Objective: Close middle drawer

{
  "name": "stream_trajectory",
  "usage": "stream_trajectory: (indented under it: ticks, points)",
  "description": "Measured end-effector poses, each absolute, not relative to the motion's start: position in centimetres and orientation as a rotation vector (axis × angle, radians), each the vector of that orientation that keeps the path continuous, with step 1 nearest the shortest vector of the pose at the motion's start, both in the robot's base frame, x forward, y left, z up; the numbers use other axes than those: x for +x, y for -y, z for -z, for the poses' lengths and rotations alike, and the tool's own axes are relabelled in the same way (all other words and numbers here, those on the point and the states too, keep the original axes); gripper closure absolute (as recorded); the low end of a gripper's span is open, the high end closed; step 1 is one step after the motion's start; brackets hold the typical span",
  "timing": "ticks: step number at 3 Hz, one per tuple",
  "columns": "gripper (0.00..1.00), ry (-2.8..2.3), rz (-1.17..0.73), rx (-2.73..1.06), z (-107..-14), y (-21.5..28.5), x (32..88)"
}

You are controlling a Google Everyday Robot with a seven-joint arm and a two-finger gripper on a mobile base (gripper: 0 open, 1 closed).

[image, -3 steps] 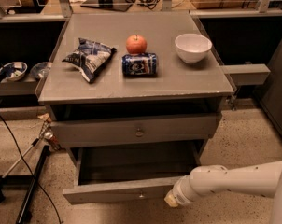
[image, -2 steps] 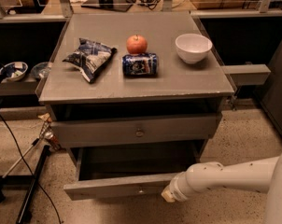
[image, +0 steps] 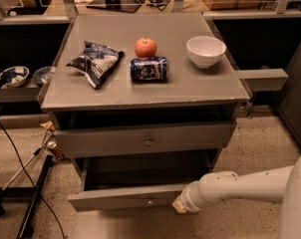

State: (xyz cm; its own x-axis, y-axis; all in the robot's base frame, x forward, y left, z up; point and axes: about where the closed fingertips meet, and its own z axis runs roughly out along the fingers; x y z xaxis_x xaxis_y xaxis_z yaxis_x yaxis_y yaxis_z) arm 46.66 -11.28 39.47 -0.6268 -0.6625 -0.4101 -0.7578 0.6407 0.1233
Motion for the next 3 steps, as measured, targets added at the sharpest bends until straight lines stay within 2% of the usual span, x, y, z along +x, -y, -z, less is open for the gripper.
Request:
stream_trajectory:
  ticks: [3]
  points:
    - [1.0,-2.518,-0.375,-1.089,-40.2,11.1,49.2]
